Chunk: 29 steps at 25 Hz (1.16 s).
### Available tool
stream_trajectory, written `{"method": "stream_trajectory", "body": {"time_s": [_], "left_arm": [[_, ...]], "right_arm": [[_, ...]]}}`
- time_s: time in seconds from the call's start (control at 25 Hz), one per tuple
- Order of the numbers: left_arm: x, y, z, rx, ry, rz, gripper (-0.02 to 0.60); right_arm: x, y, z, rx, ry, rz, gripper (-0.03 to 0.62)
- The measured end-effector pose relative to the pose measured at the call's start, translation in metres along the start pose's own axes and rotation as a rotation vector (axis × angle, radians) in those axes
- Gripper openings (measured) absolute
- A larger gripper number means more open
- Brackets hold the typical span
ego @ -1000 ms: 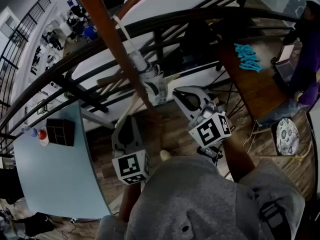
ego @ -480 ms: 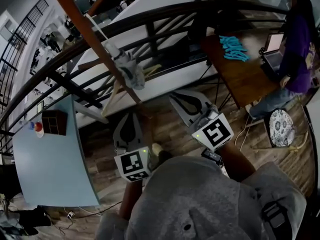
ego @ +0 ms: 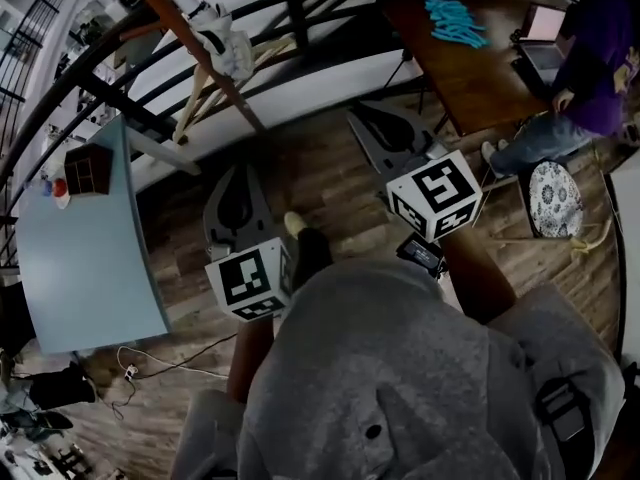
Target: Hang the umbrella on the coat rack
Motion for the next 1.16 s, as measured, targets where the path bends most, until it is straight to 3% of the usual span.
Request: {"method": "stream_trajectory", "body": {"time_s": [0.32, 0.76, 1.16], "left_arm": [[-0.048, 0.022, -0.011, 0.004, -0.018, 0.024, 0.02], [-0.09, 0.034, -0.017, -0.018, -0.051, 0.027, 0.02], [-0.098, 0.032, -0.013, -0.013, -0.056, 0.024, 0.02]], "right_arm": [[-0.047, 0.013, 0.019, 0.004, 0.047, 0.034, 0.041], [-0.077, 0.009, 0.046, -0.034, 0.02, 0.027, 0.041], [-0.076, -0.005, 0.058, -0.067, -0.001, -0.007, 0.041]]}}
Point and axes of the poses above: the fingertips, and each gripper's own axes: x forward along the fingers, z to its left, y out of its underside, the point moved 1 cm from there along -x, backward along the fingers, and after that the axes turned 15 degrees about -x, right-handed, at the moved point
